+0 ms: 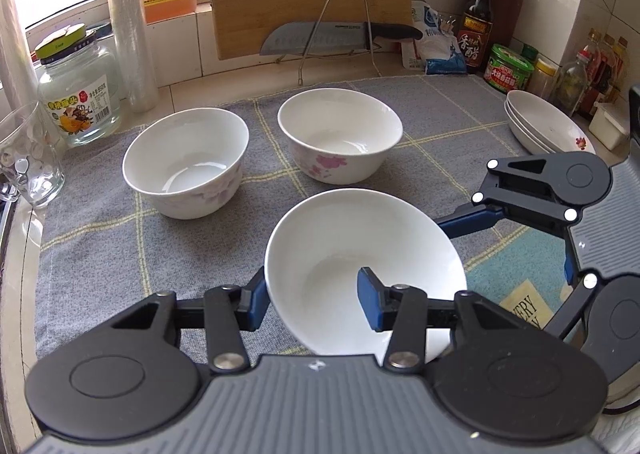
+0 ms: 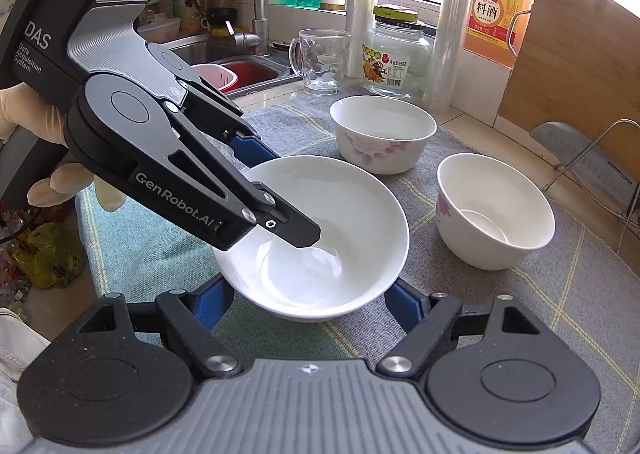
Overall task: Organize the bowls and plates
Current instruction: 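Lift the bowl with the left gripper, set it on the towel, open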
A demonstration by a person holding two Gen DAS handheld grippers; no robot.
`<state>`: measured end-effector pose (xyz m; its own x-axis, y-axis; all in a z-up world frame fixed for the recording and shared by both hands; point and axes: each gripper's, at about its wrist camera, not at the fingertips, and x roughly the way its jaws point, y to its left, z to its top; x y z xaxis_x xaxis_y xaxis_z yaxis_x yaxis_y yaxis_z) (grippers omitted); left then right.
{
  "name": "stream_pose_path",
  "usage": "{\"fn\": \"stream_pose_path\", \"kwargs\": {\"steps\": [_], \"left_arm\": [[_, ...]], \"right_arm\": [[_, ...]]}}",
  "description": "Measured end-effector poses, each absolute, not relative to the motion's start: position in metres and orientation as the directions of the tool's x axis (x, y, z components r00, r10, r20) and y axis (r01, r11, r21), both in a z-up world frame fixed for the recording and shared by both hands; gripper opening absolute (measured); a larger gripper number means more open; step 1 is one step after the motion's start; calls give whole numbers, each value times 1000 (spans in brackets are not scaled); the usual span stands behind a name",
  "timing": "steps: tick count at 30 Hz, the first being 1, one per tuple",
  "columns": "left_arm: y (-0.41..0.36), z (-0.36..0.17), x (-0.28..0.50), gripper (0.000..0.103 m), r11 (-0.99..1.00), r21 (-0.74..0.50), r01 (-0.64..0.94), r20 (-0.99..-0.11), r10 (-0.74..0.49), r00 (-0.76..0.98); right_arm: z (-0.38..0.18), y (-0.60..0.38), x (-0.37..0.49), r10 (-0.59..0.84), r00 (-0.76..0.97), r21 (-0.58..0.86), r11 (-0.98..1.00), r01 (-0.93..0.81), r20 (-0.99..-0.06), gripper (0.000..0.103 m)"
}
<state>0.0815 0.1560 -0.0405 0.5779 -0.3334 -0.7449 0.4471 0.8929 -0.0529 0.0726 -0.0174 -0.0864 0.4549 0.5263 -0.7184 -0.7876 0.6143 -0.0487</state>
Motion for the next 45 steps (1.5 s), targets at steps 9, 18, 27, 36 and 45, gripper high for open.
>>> {"fn": "stream_pose_path", "kwargs": {"steps": [9, 18, 27, 36, 45], "left_arm": [[114, -40, 82, 45, 850, -66, 522, -735, -395, 551], [73, -41, 85, 45, 807, -85, 584, -736, -446, 509], [45, -46, 89, 48, 773, -105, 626, -739, -482, 471], [36, -52, 91, 48, 771, -119, 625, -747, -484, 456], [38, -48, 86, 93, 780, -93, 619, -712, -486, 506]], "right_arm": [[-78, -55, 63, 471, 488, -68, 664, -744, -735, 86], [-74, -94, 54, 422, 510, -71, 714, -696, -750, 86], [-72, -123, 52, 386, 519, -70, 748, -660, -763, 86], [-76, -133, 53, 383, 502, -45, 760, -649, -775, 86], [-75, -136, 53, 414, 484, -12, 750, -661, -771, 103]]}}
